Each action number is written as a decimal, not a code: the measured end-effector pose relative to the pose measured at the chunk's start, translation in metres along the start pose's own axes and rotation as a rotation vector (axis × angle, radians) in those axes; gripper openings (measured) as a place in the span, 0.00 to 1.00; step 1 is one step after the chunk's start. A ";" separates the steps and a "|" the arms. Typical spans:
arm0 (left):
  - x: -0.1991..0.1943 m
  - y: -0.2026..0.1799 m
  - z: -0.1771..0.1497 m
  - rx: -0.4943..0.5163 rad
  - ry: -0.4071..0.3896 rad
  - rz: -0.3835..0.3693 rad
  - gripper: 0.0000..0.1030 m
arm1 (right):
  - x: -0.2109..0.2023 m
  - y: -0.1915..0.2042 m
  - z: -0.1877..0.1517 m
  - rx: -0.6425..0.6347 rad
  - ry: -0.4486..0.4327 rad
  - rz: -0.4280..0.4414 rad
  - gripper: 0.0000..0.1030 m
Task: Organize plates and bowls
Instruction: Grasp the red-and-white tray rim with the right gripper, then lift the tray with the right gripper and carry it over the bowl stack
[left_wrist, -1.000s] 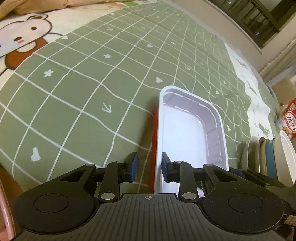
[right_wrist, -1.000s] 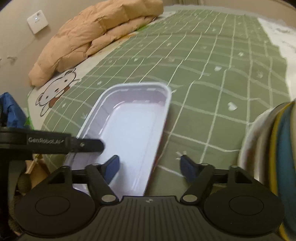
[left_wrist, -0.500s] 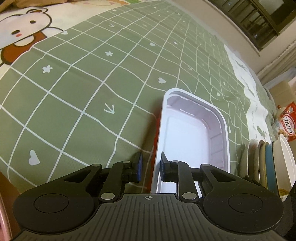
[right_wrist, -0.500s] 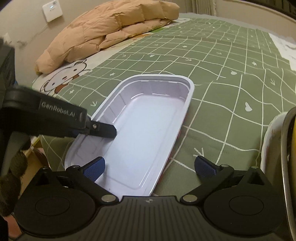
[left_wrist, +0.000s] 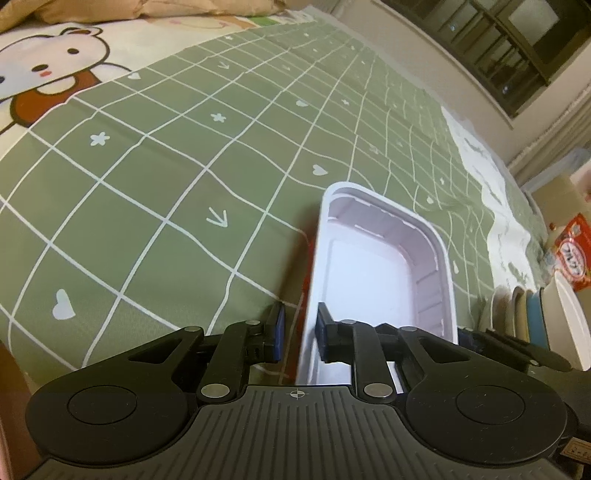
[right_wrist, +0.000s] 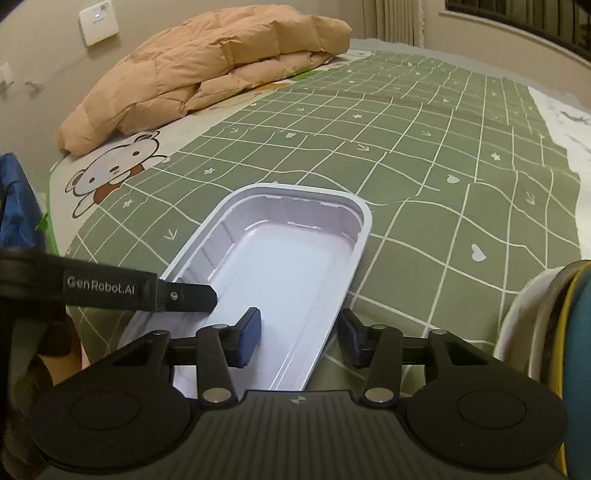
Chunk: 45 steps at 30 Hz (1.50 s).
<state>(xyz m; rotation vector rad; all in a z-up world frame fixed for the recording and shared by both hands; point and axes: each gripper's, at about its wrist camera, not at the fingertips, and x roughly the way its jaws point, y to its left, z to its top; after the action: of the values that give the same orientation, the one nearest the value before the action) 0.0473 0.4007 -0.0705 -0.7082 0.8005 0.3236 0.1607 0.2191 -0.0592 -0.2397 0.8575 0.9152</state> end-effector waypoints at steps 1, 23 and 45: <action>-0.001 0.000 -0.001 -0.001 -0.008 -0.003 0.18 | 0.000 0.001 0.001 0.001 -0.003 0.000 0.45; -0.058 -0.220 0.018 0.267 -0.001 -0.315 0.21 | -0.202 -0.126 0.009 0.250 -0.353 -0.127 0.44; -0.029 -0.250 -0.001 0.332 0.070 -0.283 0.20 | -0.185 -0.176 -0.031 0.359 -0.273 -0.183 0.45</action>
<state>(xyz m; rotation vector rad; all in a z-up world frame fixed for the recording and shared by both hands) 0.1562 0.2179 0.0635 -0.5127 0.7845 -0.0903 0.2222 -0.0151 0.0279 0.1158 0.7171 0.5929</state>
